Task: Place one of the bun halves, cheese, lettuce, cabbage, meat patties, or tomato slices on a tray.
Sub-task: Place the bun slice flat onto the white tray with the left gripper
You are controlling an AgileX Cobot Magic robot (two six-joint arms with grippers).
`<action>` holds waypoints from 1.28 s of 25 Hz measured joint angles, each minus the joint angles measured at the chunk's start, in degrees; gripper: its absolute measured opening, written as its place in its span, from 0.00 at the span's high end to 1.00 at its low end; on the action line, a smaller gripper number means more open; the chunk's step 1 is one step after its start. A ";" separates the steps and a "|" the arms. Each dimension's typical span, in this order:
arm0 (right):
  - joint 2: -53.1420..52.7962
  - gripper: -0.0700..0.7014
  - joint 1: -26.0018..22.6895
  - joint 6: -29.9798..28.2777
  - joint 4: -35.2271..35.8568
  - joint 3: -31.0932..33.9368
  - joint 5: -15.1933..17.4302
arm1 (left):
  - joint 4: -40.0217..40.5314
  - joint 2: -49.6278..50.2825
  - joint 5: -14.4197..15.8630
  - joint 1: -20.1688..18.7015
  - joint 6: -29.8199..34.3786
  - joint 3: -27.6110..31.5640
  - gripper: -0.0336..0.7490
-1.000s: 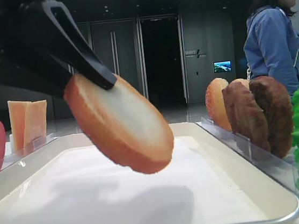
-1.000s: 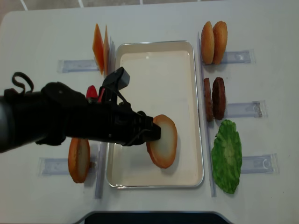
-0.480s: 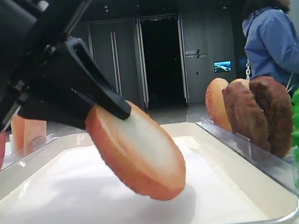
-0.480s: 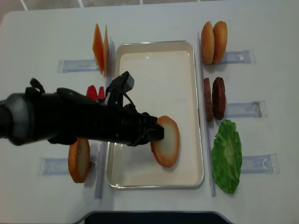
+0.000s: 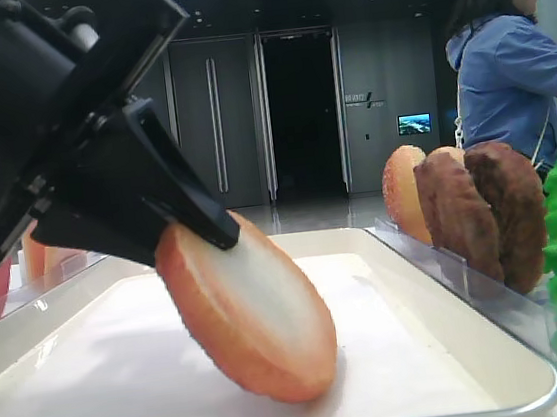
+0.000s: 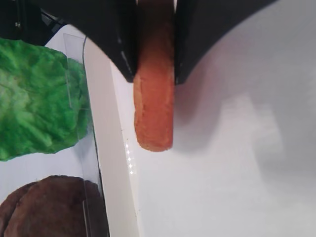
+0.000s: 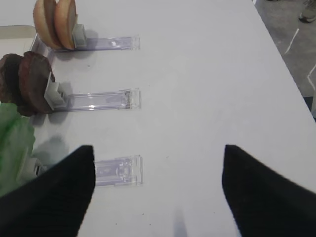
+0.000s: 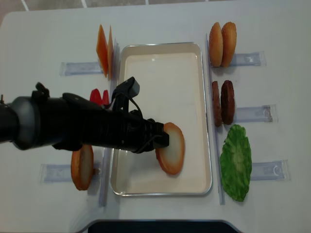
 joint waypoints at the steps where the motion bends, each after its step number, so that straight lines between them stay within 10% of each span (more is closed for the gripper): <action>1: 0.00 0.21 0.00 0.00 0.00 0.00 0.00 | 0.00 0.05 -0.08 0.00 0.00 0.00 0.77; 17: 0.00 0.21 0.00 0.00 0.00 0.00 0.00 | 0.60 0.05 -1.77 0.00 -0.17 0.00 0.74; 32: 0.00 0.21 0.00 0.00 0.00 0.00 0.00 | 13.43 0.05 -4.92 0.00 -9.76 -0.10 0.17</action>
